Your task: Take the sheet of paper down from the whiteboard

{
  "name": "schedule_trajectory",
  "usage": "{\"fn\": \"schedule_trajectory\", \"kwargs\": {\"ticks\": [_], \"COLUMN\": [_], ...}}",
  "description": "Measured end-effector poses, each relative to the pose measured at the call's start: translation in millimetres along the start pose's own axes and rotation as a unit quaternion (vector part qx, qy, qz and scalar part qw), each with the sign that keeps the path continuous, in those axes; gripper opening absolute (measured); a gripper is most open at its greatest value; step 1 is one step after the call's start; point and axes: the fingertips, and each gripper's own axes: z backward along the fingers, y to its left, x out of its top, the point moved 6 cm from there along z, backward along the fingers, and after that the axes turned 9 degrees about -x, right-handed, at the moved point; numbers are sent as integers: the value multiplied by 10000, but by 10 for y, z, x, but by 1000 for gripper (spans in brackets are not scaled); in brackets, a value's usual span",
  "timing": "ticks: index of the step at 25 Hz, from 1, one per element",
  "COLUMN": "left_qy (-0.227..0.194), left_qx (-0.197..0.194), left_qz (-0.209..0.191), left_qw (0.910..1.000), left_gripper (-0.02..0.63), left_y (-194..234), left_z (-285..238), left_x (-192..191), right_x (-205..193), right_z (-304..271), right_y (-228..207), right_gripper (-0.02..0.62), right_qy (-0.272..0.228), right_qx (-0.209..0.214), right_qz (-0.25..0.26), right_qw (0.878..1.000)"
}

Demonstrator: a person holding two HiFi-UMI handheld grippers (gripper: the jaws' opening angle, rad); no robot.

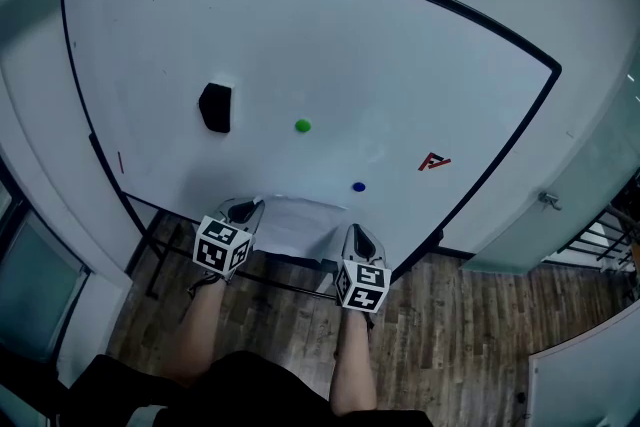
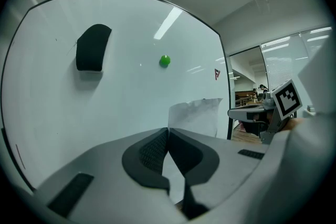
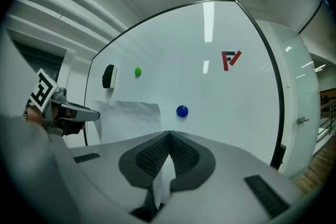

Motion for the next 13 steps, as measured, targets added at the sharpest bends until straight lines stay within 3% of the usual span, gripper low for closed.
{"fn": "schedule_trajectory", "kwargs": {"ticks": [13], "left_qy": [-63], "left_qx": [-264], "left_qz": [76], "left_qw": [9996], "left_gripper": [21], "left_y": [-61], "left_z": [-30], "left_x": [25], "right_x": [19], "right_z": [36], "right_y": [-11], "right_gripper": [25], "right_qy": [-19], "right_qx": [-15], "right_qz": [-49], "right_qw": [10000]}}
